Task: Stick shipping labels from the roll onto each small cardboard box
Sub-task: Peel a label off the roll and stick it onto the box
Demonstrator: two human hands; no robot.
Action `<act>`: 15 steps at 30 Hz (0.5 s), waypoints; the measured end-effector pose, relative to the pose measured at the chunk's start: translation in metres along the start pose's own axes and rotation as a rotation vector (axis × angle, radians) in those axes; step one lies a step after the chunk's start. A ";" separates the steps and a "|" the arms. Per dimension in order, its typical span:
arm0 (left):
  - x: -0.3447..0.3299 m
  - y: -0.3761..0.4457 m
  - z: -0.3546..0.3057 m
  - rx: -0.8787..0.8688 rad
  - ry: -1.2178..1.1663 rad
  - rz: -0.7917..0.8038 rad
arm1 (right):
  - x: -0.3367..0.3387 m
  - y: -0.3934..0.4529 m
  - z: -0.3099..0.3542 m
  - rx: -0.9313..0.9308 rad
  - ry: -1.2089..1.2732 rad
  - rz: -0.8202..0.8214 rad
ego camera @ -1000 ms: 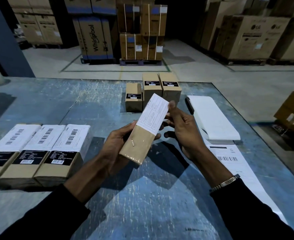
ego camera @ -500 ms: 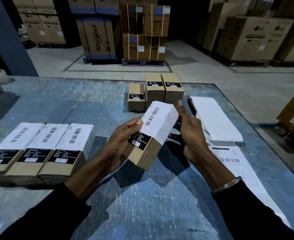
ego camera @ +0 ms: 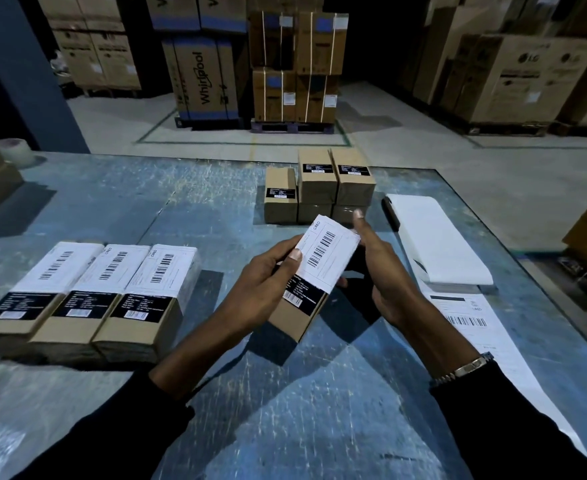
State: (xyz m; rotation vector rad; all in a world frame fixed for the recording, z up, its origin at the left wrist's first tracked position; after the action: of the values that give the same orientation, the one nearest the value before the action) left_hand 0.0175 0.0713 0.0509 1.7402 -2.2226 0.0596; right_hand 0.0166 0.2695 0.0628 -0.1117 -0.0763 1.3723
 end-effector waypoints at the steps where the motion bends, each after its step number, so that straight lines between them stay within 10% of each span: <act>1: 0.000 0.000 0.000 -0.002 0.022 -0.018 | 0.001 0.001 -0.001 0.001 -0.032 0.011; 15: -0.017 -0.036 -0.002 -0.208 0.639 -0.183 | -0.013 -0.007 -0.006 0.047 0.045 -0.003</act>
State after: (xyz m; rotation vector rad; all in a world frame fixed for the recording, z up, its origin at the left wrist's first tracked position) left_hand 0.0554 0.0781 0.0428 1.5264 -1.5493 0.2874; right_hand 0.0212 0.2557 0.0578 -0.1026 -0.0069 1.3673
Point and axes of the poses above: each hand's wrist, its own y-axis towards the middle knuckle, its own x-axis out of the back of the hand, z = x × y, the point moved 1 cm from there along y, towards the middle knuckle, and after that the axes turned 3 degrees about -z, right-handed, at the moved point
